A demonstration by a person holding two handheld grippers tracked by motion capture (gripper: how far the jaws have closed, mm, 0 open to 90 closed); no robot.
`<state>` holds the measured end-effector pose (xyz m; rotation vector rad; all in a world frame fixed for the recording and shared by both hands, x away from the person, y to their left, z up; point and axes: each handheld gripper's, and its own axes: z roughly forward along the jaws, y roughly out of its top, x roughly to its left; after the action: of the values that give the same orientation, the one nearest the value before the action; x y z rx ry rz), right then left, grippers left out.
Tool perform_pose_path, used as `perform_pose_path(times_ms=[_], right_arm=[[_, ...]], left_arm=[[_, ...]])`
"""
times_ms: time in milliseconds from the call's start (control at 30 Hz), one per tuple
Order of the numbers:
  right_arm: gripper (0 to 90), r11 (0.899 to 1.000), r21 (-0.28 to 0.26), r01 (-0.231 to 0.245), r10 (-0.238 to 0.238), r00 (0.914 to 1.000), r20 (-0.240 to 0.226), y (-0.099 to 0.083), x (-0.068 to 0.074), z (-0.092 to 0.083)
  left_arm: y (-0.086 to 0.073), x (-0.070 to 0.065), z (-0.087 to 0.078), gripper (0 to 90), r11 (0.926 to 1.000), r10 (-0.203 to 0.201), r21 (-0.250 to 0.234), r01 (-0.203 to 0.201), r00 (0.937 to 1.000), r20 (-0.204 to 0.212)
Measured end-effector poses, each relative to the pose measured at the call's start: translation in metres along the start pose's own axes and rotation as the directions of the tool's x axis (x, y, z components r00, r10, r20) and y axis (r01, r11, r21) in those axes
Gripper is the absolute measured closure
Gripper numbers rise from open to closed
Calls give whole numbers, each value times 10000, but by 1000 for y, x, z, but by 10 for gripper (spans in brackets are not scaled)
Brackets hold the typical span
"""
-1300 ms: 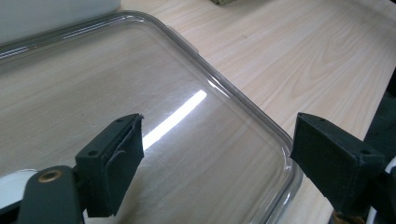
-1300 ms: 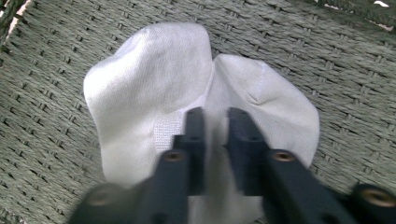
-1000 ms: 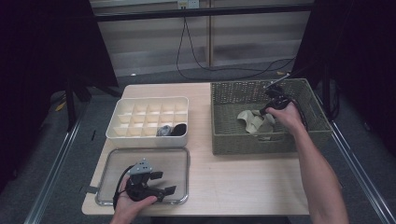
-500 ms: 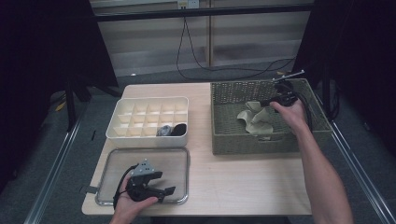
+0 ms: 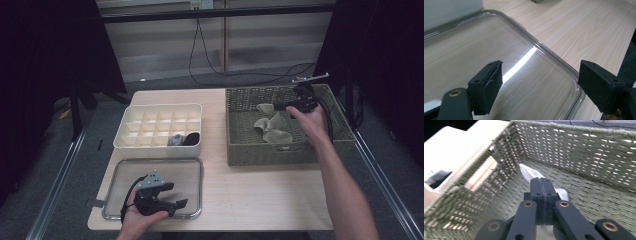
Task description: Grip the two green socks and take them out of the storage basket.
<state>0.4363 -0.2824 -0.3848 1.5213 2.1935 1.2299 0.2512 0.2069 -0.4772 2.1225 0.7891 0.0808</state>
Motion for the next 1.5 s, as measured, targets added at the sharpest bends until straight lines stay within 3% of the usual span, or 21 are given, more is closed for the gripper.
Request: perform_pose_path(times_ms=[567,967,1500], right_arm=[[900,9939,-1070,-251,120,9926,-1211,3,18,-19],[900,9896,-1408,-284,52,9867,-1626,5,25,-26],[900,9817,-1901,-89,-283,9809,-1924,15,42,-52]], left_arm=[[4,2,5,194,10000,-68,-31,68,10000,-26],[5,3,7,192,10000,-59,59,59,10000,-1],[8,4,9,193,10000,-40,1,40,10000,-63]])
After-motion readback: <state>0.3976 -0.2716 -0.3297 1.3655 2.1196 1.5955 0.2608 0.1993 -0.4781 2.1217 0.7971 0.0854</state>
